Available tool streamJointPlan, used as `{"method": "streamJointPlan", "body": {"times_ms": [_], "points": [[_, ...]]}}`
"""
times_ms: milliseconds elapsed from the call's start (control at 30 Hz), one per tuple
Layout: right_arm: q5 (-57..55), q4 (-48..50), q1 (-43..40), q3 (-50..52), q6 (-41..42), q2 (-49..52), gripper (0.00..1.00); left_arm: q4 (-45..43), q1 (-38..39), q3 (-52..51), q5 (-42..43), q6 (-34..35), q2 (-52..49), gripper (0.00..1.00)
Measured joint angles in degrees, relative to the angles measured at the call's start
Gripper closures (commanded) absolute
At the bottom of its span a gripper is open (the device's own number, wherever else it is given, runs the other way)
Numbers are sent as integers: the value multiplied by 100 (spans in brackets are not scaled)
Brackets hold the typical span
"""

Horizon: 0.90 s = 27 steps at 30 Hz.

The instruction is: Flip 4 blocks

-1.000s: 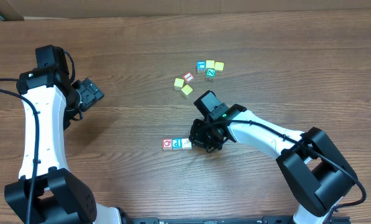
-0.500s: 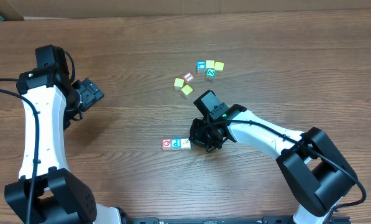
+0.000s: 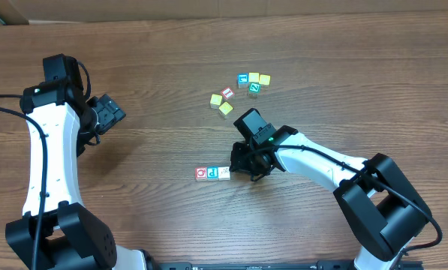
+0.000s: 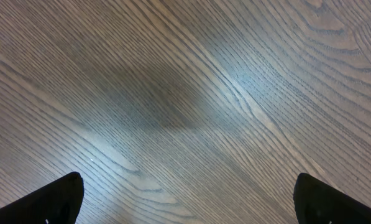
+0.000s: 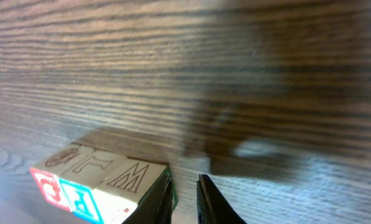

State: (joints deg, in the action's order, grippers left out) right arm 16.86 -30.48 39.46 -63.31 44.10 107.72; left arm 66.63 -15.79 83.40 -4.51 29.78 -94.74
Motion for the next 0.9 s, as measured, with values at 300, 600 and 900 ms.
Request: {"method": "streamJointPlan", "body": {"times_ms": [300,600,900], "points": [[-640,-33,0,0,-181,0,69,2,0,0,0,0,0,0],[-2131,612,0,7,-339,0,59,0,0,0,0,0,0,0],[-3427,1373,0,11,-951,0,46,0,0,0,-2,0,0,0]]}}
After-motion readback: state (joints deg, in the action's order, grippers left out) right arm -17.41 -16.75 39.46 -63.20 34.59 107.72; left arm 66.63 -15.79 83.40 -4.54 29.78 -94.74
